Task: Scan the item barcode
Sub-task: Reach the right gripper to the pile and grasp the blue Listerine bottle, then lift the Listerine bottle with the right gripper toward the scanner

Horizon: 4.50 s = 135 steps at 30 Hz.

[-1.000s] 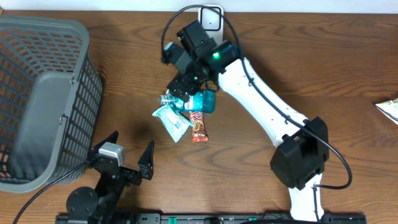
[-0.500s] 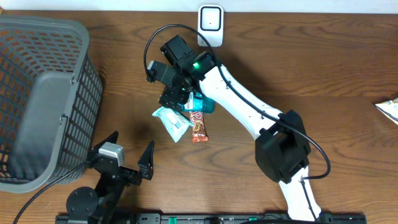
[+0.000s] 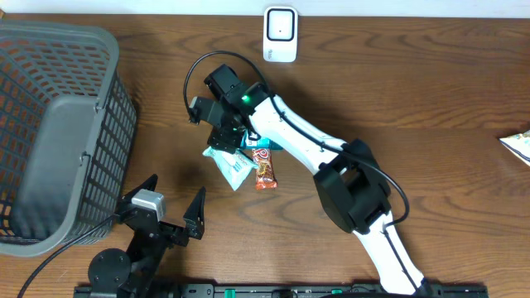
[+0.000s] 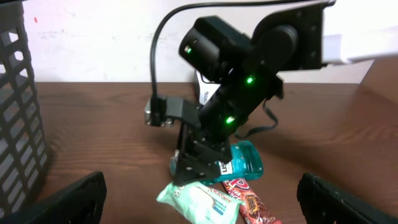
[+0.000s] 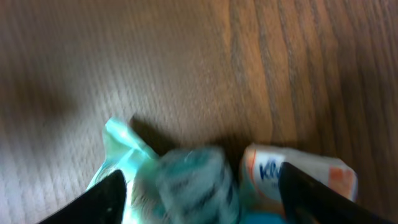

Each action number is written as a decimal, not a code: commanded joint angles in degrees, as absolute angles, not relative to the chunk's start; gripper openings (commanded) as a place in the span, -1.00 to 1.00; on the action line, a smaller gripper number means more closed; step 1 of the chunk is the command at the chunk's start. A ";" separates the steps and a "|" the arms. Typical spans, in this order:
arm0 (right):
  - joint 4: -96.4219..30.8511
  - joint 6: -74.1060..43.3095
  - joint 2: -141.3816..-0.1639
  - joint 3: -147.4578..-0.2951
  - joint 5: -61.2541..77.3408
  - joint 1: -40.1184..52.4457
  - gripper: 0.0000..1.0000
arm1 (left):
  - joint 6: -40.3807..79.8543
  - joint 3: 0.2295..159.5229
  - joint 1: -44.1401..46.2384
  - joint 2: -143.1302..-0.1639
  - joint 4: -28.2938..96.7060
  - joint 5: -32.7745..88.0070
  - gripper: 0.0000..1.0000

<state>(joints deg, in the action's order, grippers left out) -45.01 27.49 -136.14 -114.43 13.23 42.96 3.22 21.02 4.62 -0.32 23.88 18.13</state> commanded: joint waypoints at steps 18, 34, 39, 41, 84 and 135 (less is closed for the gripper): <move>-44.86 27.51 -137.40 -114.58 6.24 43.07 -0.04 | 3.97 20.95 4.84 -0.16 23.79 18.85 0.96; -44.60 24.29 -138.10 -114.76 4.40 43.29 -0.98 | 3.97 20.95 4.84 -0.16 23.79 18.85 0.96; -43.94 21.23 -135.48 -115.07 4.43 43.29 -0.65 | 3.97 20.95 4.84 -0.16 23.79 18.85 0.96; -44.23 21.23 -134.69 -115.07 4.43 43.29 -0.05 | 3.97 20.95 4.84 -0.16 23.79 18.85 0.96; -46.00 20.12 -134.10 -105.56 3.14 41.34 -0.49 | 3.97 20.95 4.84 -0.16 23.79 18.85 0.96; -48.03 1.34 -131.52 -106.85 -0.08 29.63 0.98 | 3.97 20.95 4.84 -0.16 23.79 18.85 0.96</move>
<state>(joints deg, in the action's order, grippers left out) -48.12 2.48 -131.28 -107.02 -12.29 32.51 3.22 21.02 4.62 -0.32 23.86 18.13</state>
